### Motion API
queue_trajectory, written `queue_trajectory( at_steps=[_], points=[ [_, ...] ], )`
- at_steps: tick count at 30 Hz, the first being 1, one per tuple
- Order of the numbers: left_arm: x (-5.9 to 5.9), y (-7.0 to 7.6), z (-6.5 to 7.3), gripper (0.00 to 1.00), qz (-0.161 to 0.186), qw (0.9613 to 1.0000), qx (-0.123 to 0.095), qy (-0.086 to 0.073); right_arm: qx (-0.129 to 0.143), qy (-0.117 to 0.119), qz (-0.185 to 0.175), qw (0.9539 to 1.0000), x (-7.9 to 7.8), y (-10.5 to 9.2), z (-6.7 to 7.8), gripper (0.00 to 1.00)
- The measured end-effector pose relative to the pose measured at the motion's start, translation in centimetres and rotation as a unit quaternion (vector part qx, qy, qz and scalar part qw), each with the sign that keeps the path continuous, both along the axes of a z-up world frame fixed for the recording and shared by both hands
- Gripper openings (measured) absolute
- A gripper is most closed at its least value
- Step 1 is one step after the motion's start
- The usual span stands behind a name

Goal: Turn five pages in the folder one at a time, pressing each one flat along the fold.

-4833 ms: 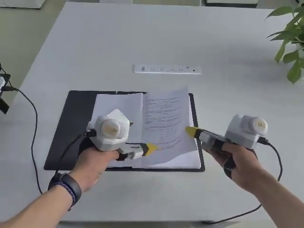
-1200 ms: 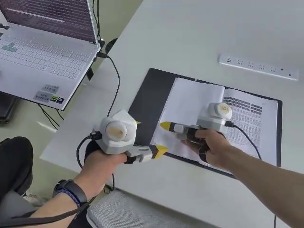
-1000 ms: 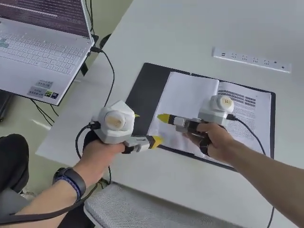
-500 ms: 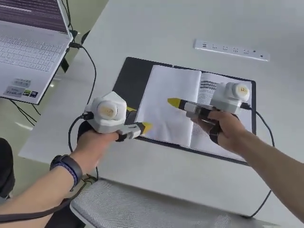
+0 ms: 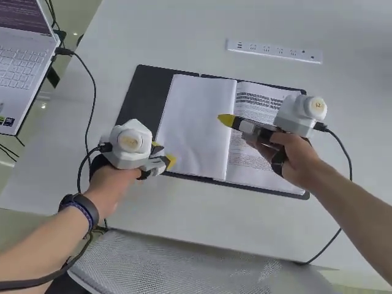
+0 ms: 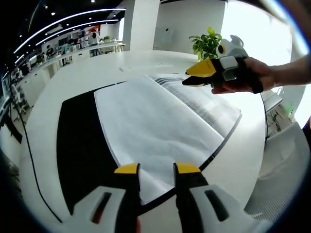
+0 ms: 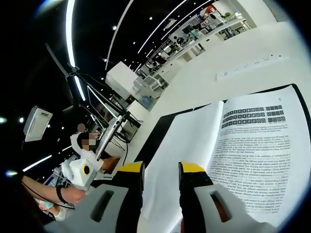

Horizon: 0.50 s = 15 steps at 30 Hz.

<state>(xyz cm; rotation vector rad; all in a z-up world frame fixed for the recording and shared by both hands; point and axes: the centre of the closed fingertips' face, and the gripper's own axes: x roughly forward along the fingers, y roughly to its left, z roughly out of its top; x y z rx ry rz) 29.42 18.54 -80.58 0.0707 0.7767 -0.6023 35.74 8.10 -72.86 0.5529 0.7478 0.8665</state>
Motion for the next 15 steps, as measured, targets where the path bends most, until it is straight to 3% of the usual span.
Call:
queue_trajectory(
  at_steps=[2,5,15],
  points=[
    [-0.1,-0.1,0.0,0.28,-0.004,1.0000,0.002,-0.006,0.000,0.000,0.000,1.0000,0.1,-0.1,-0.1,0.25],
    [-0.3,0.2,-0.9,0.24,-0.012,0.9996,0.025,-0.005,0.005,0.003,0.001,1.0000,0.2,-0.2,-0.3,0.23],
    [-0.2,0.5,-1.0,0.21,-0.006,0.9995,0.025,-0.016,0.003,0.009,0.009,0.9999,0.9,0.0,-1.0,0.21]
  ],
)
